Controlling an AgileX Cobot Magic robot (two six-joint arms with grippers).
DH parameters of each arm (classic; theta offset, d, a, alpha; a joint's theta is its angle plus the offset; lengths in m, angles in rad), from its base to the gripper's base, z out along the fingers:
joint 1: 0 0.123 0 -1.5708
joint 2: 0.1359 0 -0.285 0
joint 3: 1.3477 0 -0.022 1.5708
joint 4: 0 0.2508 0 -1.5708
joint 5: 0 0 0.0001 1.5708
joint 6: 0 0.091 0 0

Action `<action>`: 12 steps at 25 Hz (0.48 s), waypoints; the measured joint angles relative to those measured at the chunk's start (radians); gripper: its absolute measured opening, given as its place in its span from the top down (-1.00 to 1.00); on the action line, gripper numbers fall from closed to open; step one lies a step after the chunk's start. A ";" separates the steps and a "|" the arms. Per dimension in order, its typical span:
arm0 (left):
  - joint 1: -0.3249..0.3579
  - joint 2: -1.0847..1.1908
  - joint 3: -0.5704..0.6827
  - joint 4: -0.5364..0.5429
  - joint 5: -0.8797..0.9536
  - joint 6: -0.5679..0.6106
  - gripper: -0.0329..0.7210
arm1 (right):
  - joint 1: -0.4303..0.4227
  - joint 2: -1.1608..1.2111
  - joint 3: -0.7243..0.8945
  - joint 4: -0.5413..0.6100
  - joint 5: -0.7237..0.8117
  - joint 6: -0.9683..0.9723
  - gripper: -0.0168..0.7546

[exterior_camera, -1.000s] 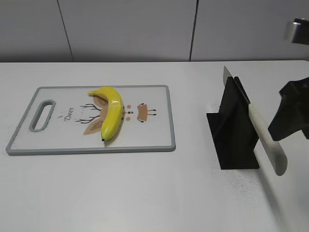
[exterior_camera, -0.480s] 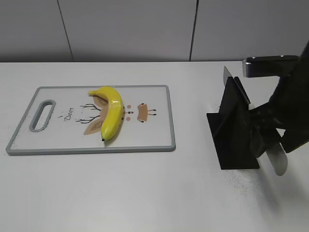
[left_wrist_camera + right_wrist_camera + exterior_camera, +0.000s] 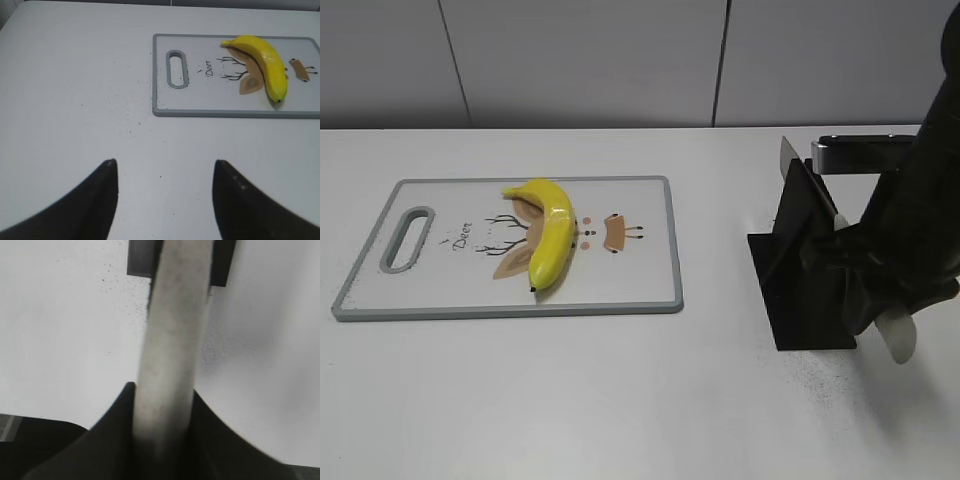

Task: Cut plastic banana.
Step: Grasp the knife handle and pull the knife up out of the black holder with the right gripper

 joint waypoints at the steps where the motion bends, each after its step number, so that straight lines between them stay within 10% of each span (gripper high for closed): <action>1: 0.000 0.000 0.000 0.000 0.000 0.000 -0.65 | 0.000 0.000 0.000 0.001 0.000 0.005 0.53; 12: 0.000 0.000 0.000 0.000 0.000 0.000 -0.65 | 0.000 -0.036 -0.004 0.036 0.035 0.027 0.53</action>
